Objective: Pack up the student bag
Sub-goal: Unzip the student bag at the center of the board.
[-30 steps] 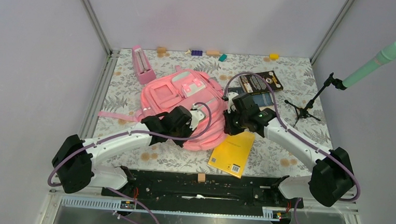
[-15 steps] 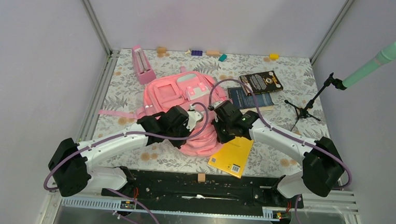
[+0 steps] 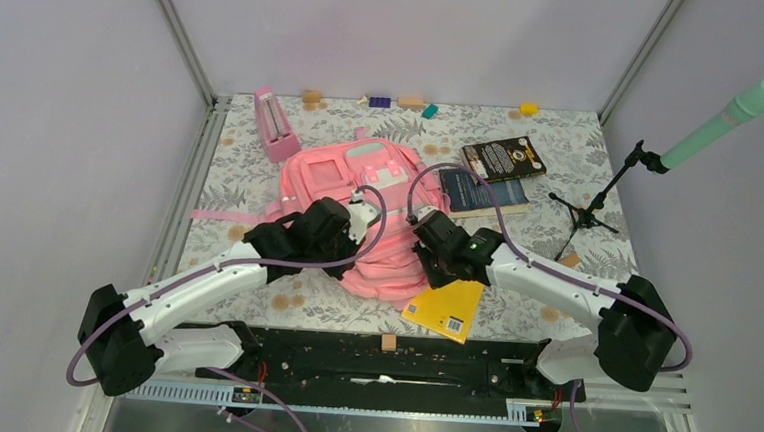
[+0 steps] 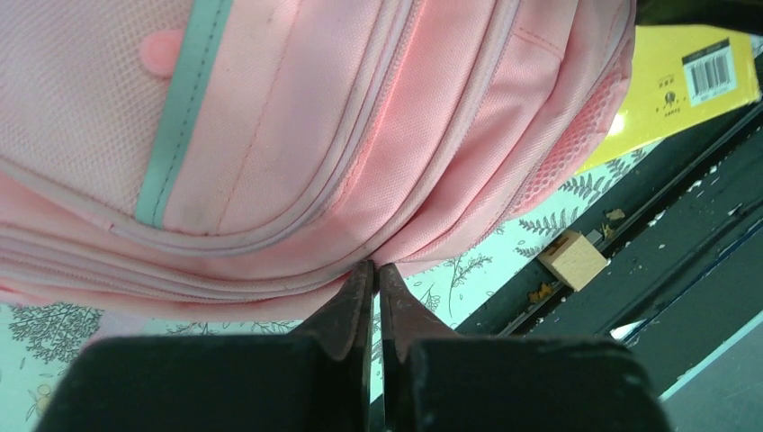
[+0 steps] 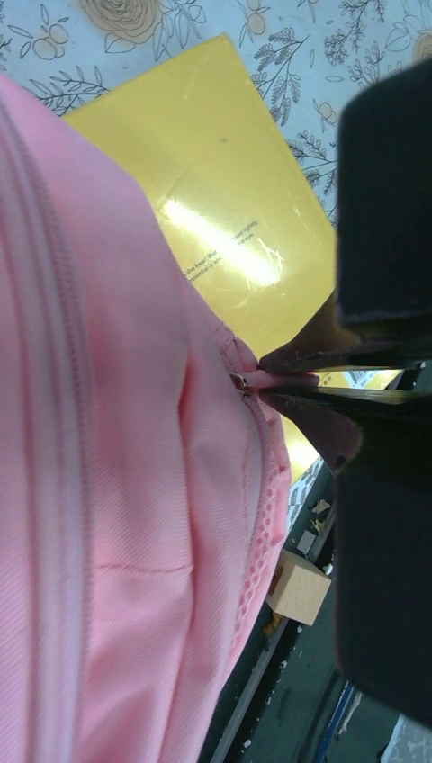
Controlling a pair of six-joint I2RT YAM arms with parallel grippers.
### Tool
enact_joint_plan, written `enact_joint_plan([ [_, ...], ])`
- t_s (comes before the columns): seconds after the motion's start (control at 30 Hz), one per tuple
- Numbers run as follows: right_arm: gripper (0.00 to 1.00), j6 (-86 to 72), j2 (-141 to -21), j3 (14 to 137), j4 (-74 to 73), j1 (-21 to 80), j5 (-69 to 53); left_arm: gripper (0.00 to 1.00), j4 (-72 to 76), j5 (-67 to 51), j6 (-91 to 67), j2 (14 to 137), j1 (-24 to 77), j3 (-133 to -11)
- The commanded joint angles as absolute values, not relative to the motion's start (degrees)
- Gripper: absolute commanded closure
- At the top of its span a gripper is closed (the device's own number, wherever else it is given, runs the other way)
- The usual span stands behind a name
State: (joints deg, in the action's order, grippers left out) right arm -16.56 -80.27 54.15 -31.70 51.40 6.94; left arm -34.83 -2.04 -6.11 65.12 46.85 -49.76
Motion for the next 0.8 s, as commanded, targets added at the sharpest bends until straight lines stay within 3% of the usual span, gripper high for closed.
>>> enact_joint_plan([
  [0.0,1.00,-19.0,-77.0,52.3,-36.0,52.5,5.4,1.00,-23.4,1.3,-8.4,61.0,44.9,-53.5],
  [0.27,1.00,-24.0,-74.9,56.4,-35.2,55.1,0.2,1.00,-21.5,-2.3,-11.2,62.0,44.8,-53.2],
  [0.77,1.00,-26.9,-86.1,71.0,-33.9,65.7,0.2,1.00,-19.3,-1.6,-13.5,61.8,45.0,-51.9],
])
